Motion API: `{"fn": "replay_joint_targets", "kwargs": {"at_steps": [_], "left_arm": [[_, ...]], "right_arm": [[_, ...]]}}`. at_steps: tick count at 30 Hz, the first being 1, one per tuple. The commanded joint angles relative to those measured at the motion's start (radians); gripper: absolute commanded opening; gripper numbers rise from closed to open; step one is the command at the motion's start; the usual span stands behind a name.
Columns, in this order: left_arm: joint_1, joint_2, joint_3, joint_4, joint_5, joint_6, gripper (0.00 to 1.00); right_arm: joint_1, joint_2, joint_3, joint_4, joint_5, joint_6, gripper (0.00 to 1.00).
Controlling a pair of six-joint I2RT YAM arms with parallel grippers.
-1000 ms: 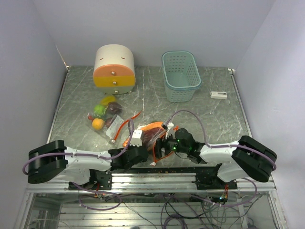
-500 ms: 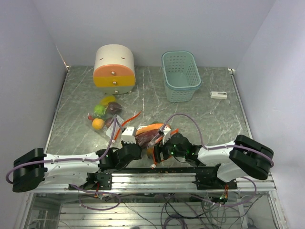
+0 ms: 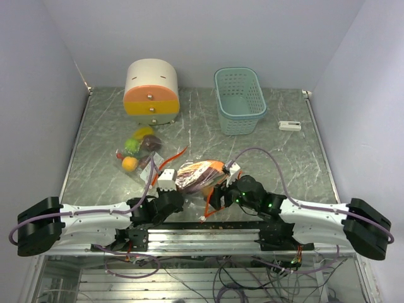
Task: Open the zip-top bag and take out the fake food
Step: Pick up the fake fruit from the zipper food storage bag.
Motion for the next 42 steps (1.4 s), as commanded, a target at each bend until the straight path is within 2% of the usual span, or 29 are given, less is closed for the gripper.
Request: {"fn": "replay_joint_targets", "kwargs": {"at_steps": [1,6,10,13,16,19,25,33,39,42], "left_arm": [[0.04,0.041,0.021,-0.013,-0.007,0.02,0.07],[0.061,0.071,0.023,0.029,0.009,0.026,0.07],[0.072,0.083,0.022,0.053,0.016,0.029,0.07],[0.072,0.076,0.022,0.079,0.025,0.038,0.07],[0.072,0.052,0.028,0.083,0.029,0.041,0.12],[0.072,0.022,0.048,0.05,0.023,0.049,0.18],[0.072,-0.033,0.081,0.002,-0.001,0.07,0.23],[0.072,0.0,0.088,0.034,0.007,0.074,0.24],[0.072,0.015,0.096,0.036,0.007,0.078,0.24],[0.072,0.001,0.089,0.031,0.004,0.075,0.24]], "right_arm": [[0.0,-0.132,0.029,-0.163,0.096,-0.033,0.28],[-0.011,-0.26,0.083,-0.373,0.184,-0.042,0.28],[-0.035,-0.295,0.116,-0.46,0.204,-0.063,0.28],[-0.062,-0.202,0.131,-0.481,0.151,-0.046,0.28],[-0.065,-0.094,0.155,-0.494,0.108,0.002,0.28],[-0.065,-0.081,0.153,-0.499,0.092,0.059,0.28],[-0.066,-0.221,0.158,-0.597,0.104,0.099,0.28],[-0.068,-0.425,0.23,-0.771,0.129,0.122,0.28],[-0.068,-0.483,0.296,-0.837,0.203,0.109,0.28],[-0.069,-0.473,0.384,-0.861,0.258,0.059,0.29]]}}
